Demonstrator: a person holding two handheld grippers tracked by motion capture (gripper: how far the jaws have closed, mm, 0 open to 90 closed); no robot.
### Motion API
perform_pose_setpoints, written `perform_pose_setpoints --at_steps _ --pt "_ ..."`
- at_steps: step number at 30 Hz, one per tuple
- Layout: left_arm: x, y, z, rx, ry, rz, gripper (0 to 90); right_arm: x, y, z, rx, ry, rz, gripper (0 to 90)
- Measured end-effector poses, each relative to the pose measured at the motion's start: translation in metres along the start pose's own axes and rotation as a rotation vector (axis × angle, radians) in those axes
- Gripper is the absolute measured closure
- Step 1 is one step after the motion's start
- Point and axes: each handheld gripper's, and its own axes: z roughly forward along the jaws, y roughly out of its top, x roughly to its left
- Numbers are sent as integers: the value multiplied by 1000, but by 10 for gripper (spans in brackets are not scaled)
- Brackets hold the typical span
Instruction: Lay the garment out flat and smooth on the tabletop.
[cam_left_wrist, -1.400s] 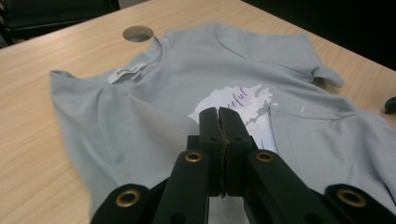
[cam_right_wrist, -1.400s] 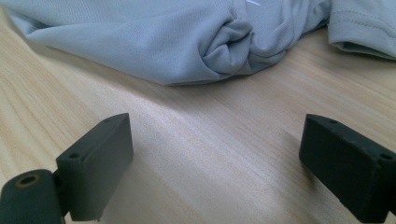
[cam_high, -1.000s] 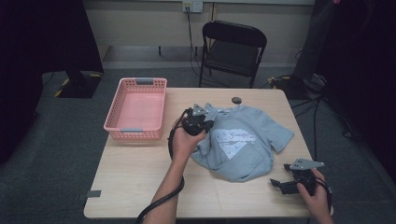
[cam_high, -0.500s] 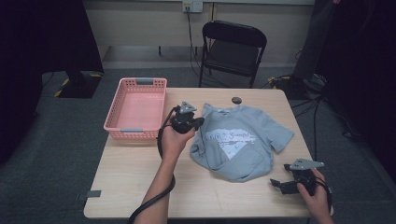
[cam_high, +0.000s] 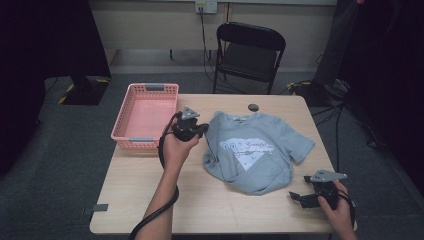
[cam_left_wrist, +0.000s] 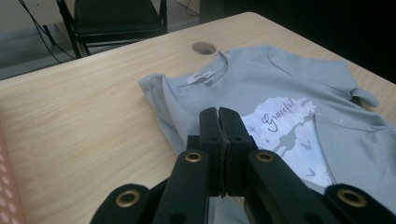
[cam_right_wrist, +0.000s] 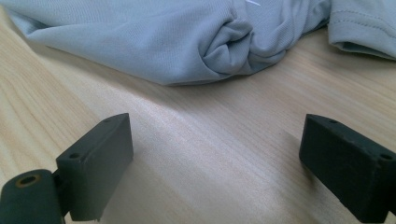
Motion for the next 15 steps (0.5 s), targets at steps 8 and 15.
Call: perform_pose_setpoints --at_steps 8,15 --pt "19 0 -9 -10 21 -12 895 0 0 0 1 1 0 88" --pt "41 -6 -16 -22 37 -51 895 0 0 0 0 0 0 88"
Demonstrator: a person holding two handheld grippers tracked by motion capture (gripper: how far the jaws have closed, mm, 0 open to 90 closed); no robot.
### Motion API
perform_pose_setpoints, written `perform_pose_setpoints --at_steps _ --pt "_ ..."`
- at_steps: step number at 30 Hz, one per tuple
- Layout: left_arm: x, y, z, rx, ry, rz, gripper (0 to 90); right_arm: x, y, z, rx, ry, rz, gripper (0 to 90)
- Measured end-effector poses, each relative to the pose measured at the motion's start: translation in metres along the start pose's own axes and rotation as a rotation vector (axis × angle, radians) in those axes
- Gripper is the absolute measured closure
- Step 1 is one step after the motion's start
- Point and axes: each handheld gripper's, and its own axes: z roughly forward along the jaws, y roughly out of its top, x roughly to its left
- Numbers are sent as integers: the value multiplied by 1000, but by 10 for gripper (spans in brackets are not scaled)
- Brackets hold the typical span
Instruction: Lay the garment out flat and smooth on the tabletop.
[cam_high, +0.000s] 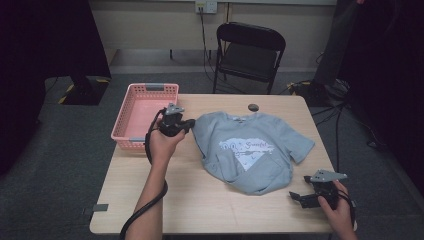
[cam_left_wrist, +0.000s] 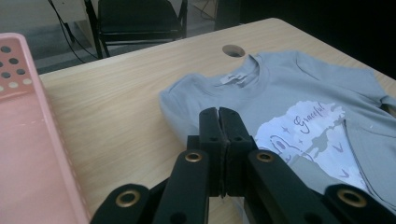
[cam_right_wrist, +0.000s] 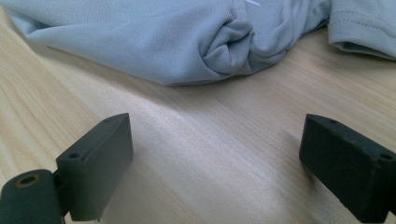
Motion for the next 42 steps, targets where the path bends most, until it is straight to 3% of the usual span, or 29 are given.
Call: perform_pose_setpoints --at_steps 8,16,18,21,24,27,32,42 --pt "21 -14 1 -12 22 -75 895 0 0 0 1 1 0 88" --pt "33 -20 -2 -5 76 -71 885 0 0 0 1 0 0 88" --pt "34 -20 -3 -32 86 -93 768 0 0 0 0 0 0 88" --pt "32 -21 -1 -39 100 -59 560 0 0 0 0 0 0 88" --pt "27 -21 1 -38 115 -53 338 0 0 0 0 0 0 88" --pt "22 -22 1 -51 109 -52 231 0 0 0 0 0 0 88" --pt "13 -25 1 -59 73 -49 158 0 0 0 1 0 0 88" --pt "-10 -32 -2 -60 9 -13 157 0 0 0 0 0 0 88"
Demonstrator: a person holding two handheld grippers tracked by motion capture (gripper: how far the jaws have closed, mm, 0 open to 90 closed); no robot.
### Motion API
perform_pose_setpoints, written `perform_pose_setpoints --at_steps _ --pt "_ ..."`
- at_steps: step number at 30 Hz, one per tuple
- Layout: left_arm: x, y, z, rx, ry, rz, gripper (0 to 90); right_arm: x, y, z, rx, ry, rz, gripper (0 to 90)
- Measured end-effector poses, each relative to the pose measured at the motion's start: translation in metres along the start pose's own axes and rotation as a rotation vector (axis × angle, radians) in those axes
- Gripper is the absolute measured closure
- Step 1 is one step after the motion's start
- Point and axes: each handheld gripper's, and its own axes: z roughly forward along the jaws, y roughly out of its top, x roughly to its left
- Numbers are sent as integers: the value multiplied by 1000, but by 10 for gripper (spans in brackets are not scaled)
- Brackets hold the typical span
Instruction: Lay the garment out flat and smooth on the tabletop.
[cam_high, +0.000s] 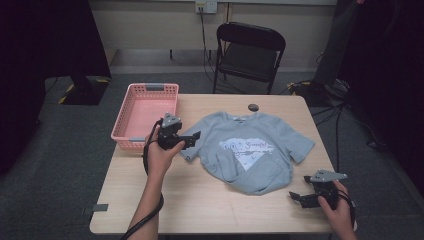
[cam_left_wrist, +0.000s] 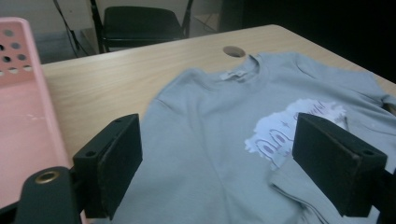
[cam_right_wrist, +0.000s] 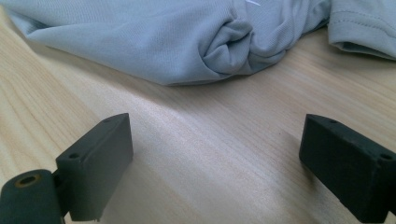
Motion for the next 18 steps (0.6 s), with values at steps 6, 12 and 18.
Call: perform_pose_setpoints --at_steps 6,12,18 --pt "-15 -5 2 25 -32 19 158 0 0 0 0 -1 0 85" --pt "-28 -12 -2 19 -54 48 158 1 1 1 1 0 -2 85" --pt "-36 -18 -9 21 -75 73 157 1 1 1 1 0 -1 85"
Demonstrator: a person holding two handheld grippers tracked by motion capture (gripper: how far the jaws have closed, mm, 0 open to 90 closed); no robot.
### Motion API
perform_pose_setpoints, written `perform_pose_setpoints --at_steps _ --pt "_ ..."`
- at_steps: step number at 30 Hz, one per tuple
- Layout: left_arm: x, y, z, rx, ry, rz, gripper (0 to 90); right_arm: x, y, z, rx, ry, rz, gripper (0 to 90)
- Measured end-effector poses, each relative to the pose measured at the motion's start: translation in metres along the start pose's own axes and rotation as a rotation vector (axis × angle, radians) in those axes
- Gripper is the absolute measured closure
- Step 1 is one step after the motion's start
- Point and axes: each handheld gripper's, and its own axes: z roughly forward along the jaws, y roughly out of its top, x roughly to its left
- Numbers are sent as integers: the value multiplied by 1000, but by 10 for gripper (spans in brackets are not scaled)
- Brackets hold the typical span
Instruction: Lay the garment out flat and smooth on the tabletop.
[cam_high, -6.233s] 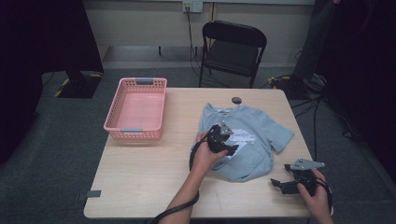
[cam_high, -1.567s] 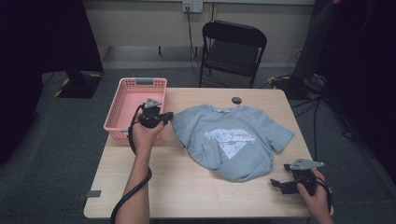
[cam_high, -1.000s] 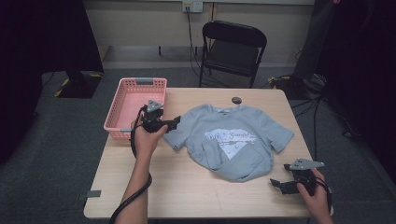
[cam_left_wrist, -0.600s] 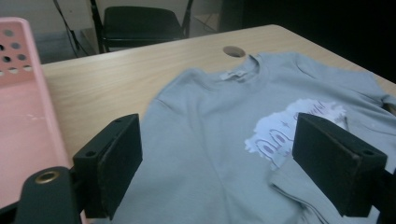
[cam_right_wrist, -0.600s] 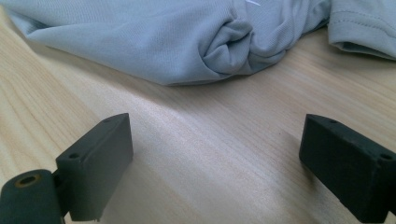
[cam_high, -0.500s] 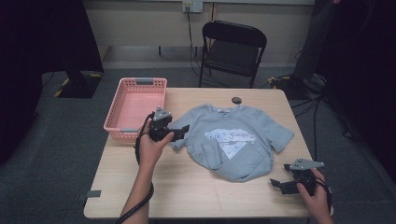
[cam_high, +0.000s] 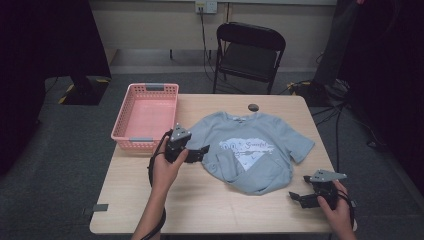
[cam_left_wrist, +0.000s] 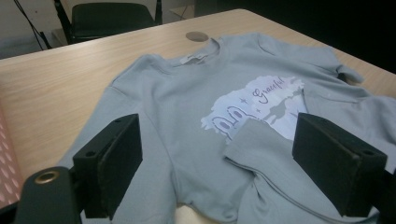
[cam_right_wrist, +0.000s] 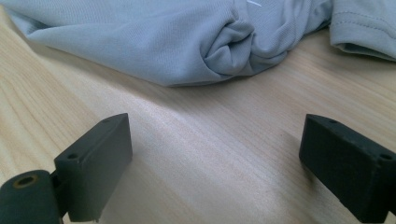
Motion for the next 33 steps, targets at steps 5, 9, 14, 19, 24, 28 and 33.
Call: perform_pose_setpoints --at_steps 5,9,14,19,24,28,33 --pt "-5 -8 -5 6 -15 15 158 0 0 0 0 0 0 85" --pt "-10 -16 -7 11 -27 24 158 0 0 0 0 0 0 85" --pt "-14 -25 -6 21 -33 27 158 0 0 0 0 0 0 85" --pt "-16 -38 -4 34 -44 7 158 0 0 0 0 0 0 85" --pt "-18 -50 -3 40 -50 6 158 0 0 0 0 0 0 85" --pt "-18 -57 -3 43 -54 8 158 0 0 0 0 0 0 85" --pt "-19 -69 -2 50 -63 8 158 0 0 0 0 0 0 85"
